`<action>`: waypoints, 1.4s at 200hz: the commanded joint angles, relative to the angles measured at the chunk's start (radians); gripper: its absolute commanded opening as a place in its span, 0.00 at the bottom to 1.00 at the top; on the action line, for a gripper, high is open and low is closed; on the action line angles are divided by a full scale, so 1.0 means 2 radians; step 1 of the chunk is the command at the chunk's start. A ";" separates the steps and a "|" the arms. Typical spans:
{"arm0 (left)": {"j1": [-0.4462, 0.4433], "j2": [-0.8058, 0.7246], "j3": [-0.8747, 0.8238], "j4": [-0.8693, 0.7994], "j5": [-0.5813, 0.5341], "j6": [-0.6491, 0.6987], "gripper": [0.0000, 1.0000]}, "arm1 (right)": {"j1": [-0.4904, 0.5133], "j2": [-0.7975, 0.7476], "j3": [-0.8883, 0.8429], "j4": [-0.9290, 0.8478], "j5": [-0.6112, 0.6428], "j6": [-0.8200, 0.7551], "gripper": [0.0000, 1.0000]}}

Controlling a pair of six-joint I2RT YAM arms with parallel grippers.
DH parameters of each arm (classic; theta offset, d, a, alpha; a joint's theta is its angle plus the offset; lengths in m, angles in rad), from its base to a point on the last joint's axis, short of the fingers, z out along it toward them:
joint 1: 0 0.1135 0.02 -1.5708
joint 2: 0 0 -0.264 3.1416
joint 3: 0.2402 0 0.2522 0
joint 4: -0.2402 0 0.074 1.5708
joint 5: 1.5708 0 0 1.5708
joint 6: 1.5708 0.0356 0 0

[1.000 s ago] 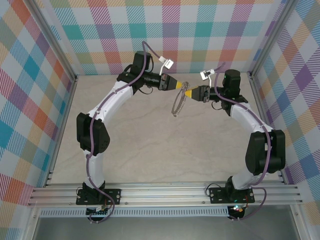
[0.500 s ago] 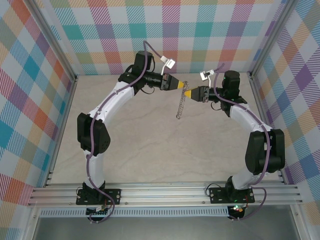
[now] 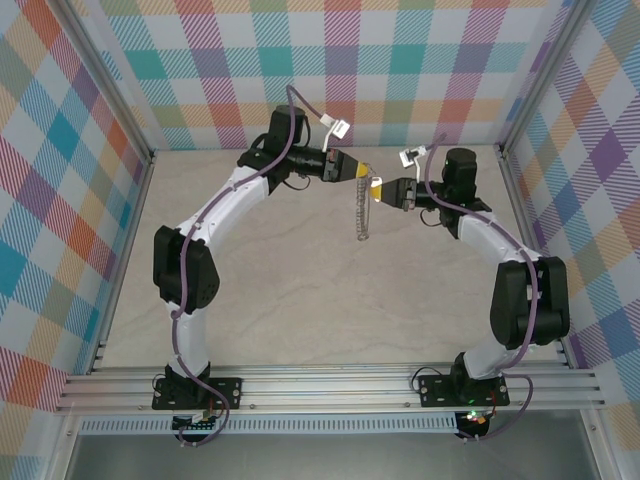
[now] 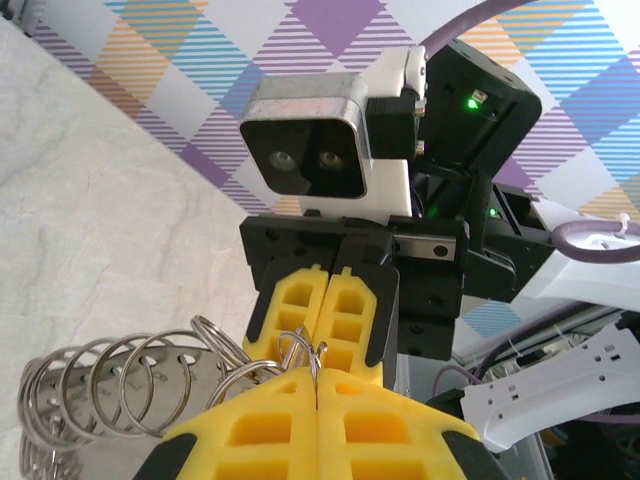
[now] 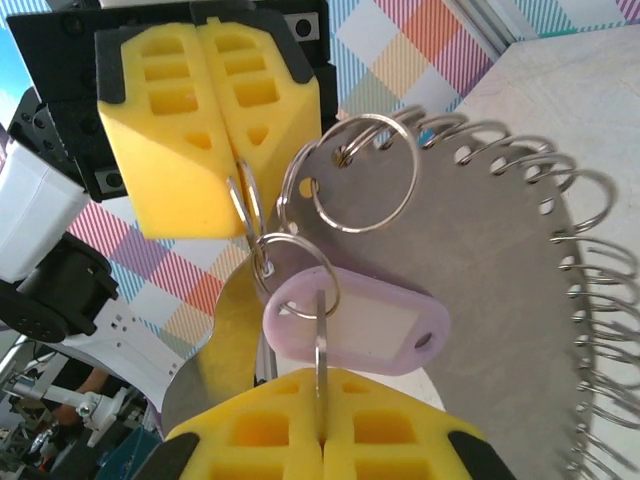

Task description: Put the keys on the keyring

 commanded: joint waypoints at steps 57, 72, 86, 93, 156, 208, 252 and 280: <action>-0.003 -0.060 -0.056 0.141 -0.022 -0.077 0.00 | 0.019 -0.027 -0.022 0.020 0.008 0.001 0.00; -0.003 -0.063 -0.061 0.149 -0.025 -0.081 0.00 | 0.025 -0.026 -0.019 0.018 0.010 -0.001 0.00; -0.003 -0.065 -0.066 0.156 -0.028 -0.086 0.00 | 0.031 -0.024 -0.018 0.016 0.011 -0.002 0.00; -0.003 -0.066 -0.068 0.160 -0.029 -0.088 0.00 | 0.033 -0.023 -0.017 0.016 0.012 -0.003 0.00; -0.003 -0.075 -0.101 0.207 -0.038 -0.111 0.00 | 0.057 -0.005 -0.002 0.017 0.022 0.000 0.00; -0.003 -0.080 -0.134 0.256 -0.056 -0.141 0.00 | 0.056 -0.033 -0.024 -0.018 0.066 -0.014 0.26; -0.002 -0.082 -0.150 0.286 -0.068 -0.164 0.00 | 0.048 -0.124 -0.088 -0.066 0.118 -0.021 0.47; -0.002 -0.083 -0.153 0.295 -0.071 -0.171 0.00 | 0.038 -0.206 -0.129 -0.073 0.166 -0.003 0.50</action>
